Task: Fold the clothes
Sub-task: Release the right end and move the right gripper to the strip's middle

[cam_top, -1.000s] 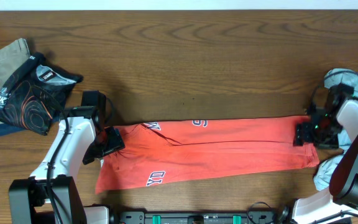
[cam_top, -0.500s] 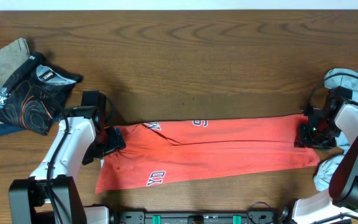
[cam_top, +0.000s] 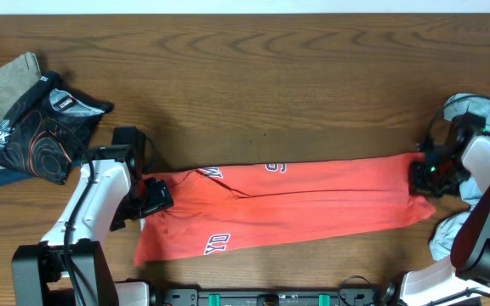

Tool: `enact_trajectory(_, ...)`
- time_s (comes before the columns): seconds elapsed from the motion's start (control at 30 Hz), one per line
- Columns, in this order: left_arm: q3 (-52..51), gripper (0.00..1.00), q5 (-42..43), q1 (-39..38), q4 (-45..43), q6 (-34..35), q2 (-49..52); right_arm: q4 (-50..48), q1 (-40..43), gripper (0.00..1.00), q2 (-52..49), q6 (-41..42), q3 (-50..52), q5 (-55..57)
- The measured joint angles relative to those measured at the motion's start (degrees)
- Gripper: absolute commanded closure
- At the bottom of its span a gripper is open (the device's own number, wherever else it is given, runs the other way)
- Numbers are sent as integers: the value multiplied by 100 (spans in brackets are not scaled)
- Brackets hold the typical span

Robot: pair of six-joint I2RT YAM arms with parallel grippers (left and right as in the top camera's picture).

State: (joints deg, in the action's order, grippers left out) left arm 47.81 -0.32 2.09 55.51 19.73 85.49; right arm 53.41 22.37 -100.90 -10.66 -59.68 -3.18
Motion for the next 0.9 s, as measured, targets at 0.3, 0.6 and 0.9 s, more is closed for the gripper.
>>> enact_trajectory(0.3, 0, 2, 13, 2, 0, 20, 0, 815, -815, 99, 2, 232, -1082, -219)
enact_trajectory(0.6, 0, 2, 208, 2, -50, 20, 0, 765, -2894, 99, 2, 898, -1084, -295)
enact_trajectory(0.9, 0, 2, 278, 2, -52, 20, 0, 516, -4854, 91, 2, 1897, -1084, -494)
